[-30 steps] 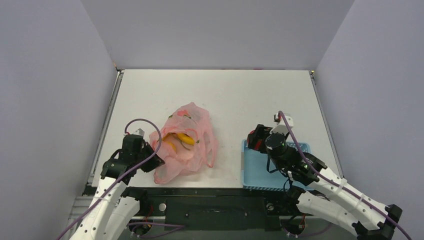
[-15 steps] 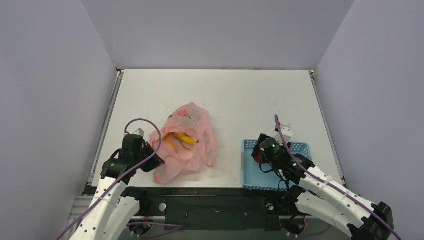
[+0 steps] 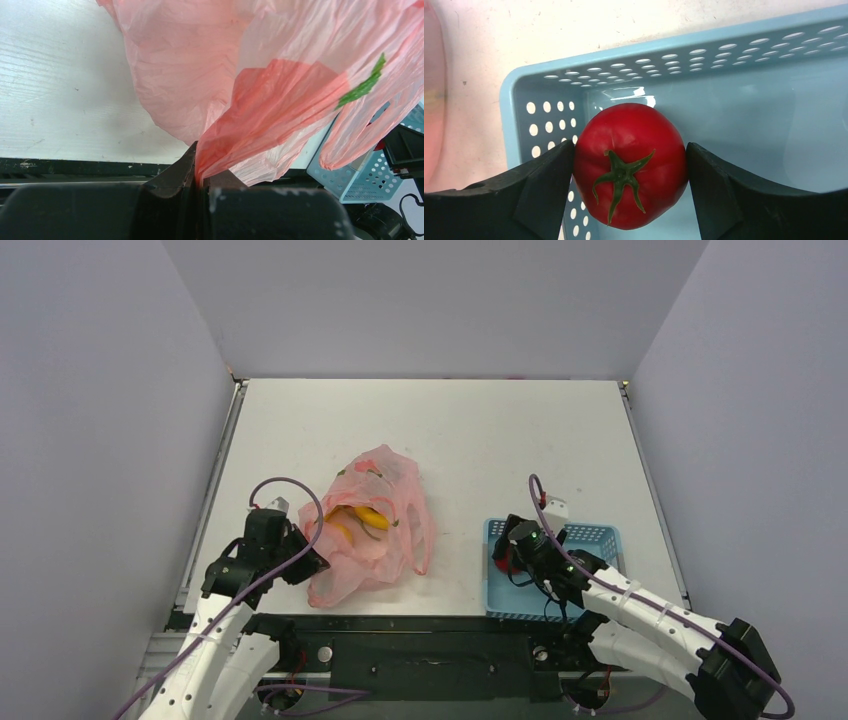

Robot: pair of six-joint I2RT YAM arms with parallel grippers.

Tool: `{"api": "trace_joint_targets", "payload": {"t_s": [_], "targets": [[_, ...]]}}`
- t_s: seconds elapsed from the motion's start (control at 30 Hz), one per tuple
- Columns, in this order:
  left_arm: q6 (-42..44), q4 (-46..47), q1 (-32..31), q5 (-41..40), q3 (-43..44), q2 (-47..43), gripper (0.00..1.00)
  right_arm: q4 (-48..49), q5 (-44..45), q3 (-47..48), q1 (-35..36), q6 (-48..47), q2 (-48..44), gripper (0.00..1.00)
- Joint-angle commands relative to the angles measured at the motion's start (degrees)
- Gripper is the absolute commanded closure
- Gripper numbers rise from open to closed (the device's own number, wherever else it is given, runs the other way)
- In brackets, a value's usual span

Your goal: Take the fake fruits out of the plastic bag

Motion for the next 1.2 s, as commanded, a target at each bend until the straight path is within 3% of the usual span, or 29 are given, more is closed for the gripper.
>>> {"api": "trace_joint_targets", "payload": {"t_s": [0.0,0.07,0.13,0.43,0.67,0.8,0.9,1.0,1.17], "targets": [[-0.03,1.45,-0.26,1.47,0.71,-0.19,1.0,3.39,0.92,-0.82,-0.06,-0.12,-1.0,0.44],[-0.07,1.44,-0.26,2.23,1.09,0.04,1.0,3.04,0.64,-1.01,0.01,-0.3,-2.45,0.33],[-0.03,1.32,-0.26,2.7,1.67,0.33,1.0,2.37,0.59,-0.99,0.0,-0.55,-4.2,0.29],[2.08,-0.92,-0.24,3.19,6.91,2.47,1.0,-3.57,1.23,2.31,0.08,-3.04,-8.9,0.17],[7.95,-6.19,-0.25,0.02,12.64,5.87,1.0,-6.31,2.72,4.86,0.48,-3.34,-10.26,0.13],[11.24,-9.9,-0.25,-2.83,14.79,6.99,1.0,-7.22,4.69,9.38,4.4,-6.84,-10.35,0.14],[13.84,-12.14,-0.3,-4.07,14.88,7.5,1.0,-7.16,10.92,17.15,14.11,-9.8,-7.45,0.1],[15.01,-11.55,-0.32,-1.59,14.53,7.3,1.0,-2.49,9.95,23.57,20.91,-16.24,0.31,0.1],[14.29,-11.79,-0.5,-1.74,14.06,6.39,1.0,6.62,0.91,36.59,27.96,-23.11,17.09,0.26]]}}
